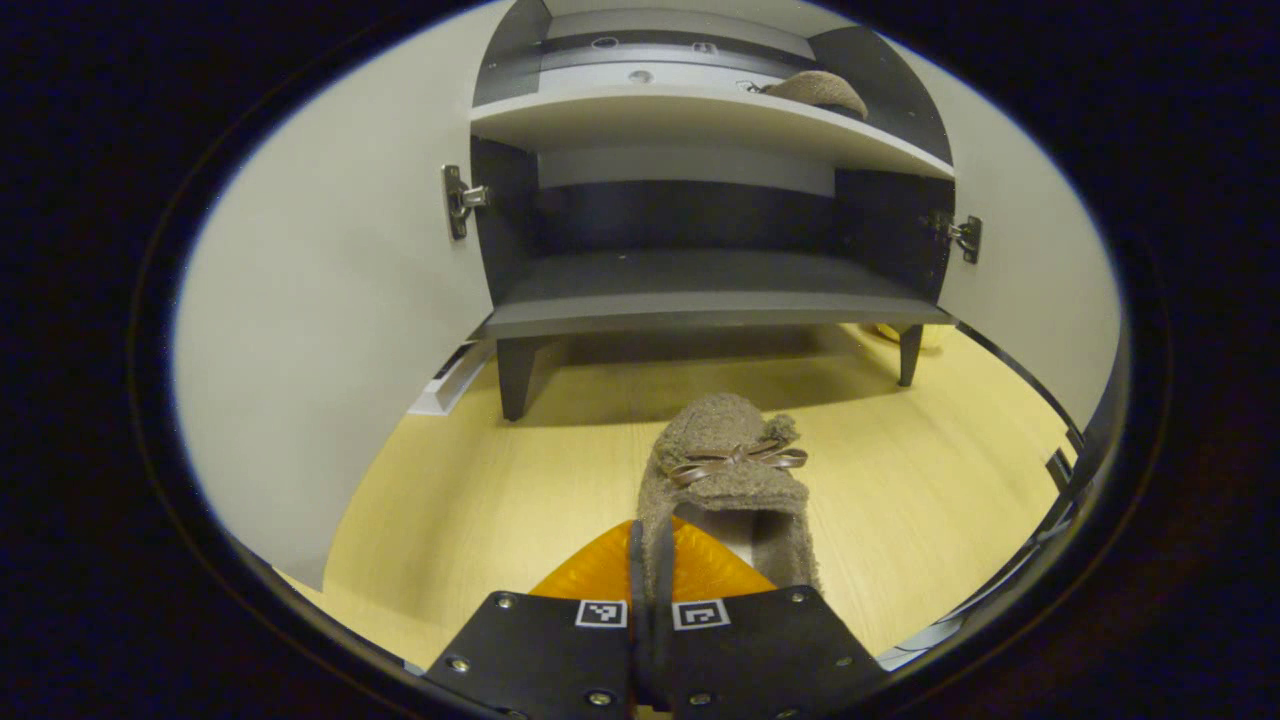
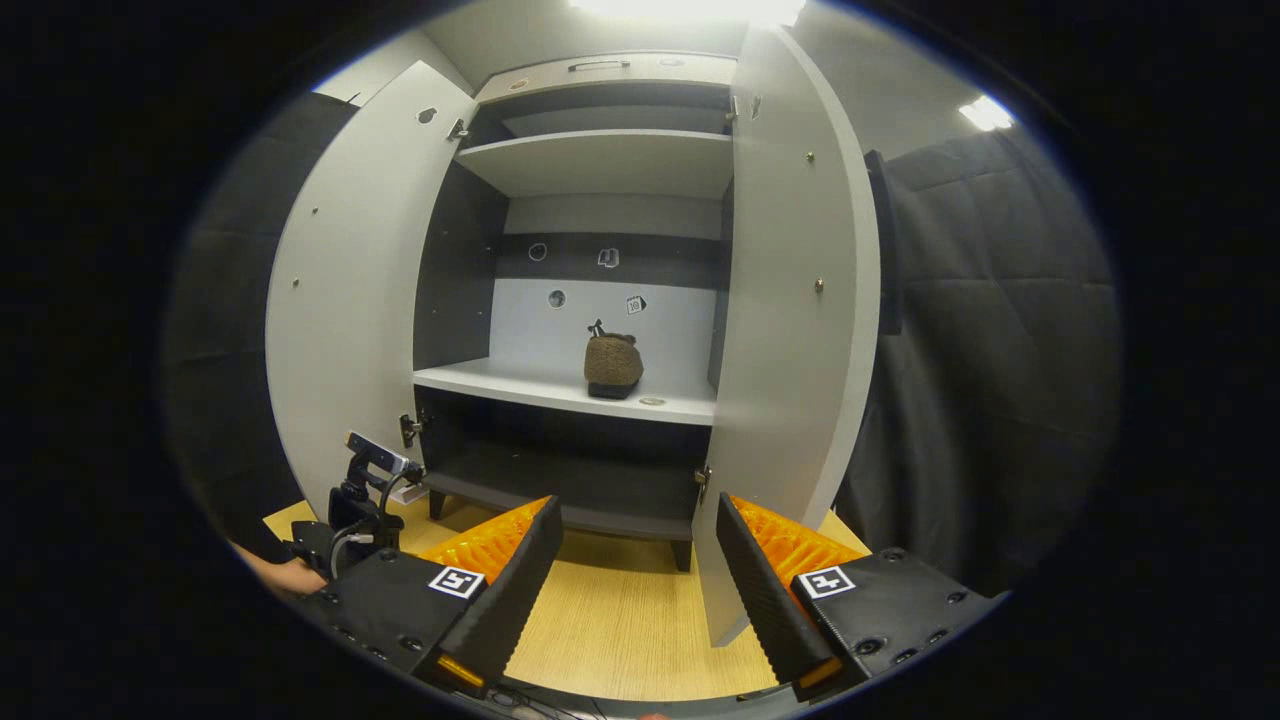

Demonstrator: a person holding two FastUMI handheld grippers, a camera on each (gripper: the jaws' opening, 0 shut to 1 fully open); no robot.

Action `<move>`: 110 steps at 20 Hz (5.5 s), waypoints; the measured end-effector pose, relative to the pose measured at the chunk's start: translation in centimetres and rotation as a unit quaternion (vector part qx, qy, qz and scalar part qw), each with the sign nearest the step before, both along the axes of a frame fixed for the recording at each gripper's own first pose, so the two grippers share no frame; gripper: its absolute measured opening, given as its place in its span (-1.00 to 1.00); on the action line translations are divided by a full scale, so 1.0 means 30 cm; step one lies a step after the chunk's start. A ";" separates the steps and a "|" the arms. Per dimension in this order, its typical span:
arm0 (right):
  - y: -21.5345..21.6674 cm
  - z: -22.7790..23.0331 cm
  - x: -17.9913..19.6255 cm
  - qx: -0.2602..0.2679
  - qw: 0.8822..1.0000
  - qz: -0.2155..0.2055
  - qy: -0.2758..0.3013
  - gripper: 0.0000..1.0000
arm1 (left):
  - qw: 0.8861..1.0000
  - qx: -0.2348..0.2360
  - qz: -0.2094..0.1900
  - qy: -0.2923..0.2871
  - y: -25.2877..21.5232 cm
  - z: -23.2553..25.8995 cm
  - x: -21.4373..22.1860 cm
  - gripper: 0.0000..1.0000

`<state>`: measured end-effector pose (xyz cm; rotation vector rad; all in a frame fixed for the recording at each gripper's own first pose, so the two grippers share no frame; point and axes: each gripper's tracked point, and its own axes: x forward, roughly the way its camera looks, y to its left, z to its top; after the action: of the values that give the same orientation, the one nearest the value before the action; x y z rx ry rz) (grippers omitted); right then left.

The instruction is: Grab one shoe with the right hand and put it into the shoe cabinet, grab the other shoe with the left hand and put it into the shoe cabinet; then close the right door with the right hand and the left door with the left hand.

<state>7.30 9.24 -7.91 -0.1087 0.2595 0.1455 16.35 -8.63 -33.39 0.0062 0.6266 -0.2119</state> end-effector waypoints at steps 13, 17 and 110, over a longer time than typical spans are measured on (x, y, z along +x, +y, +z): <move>0.048 0.009 -0.005 0.000 1.000 0.023 -0.002 0.96 | 0.988 -0.036 0.011 -0.152 0.014 0.529 0.105 -0.97; 0.043 0.011 -0.012 0.003 1.000 0.019 -0.003 0.96 | 0.977 -0.062 0.021 -0.202 0.042 0.718 0.104 -0.97; -0.660 0.400 0.053 0.058 0.986 -0.130 -0.084 0.94 | 0.951 -0.016 0.099 -0.294 0.330 1.172 -0.492 0.87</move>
<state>8.88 -10.55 4.10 0.0301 0.0948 -0.1078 1.60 1.26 1.77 -0.0239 0.0261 -0.0190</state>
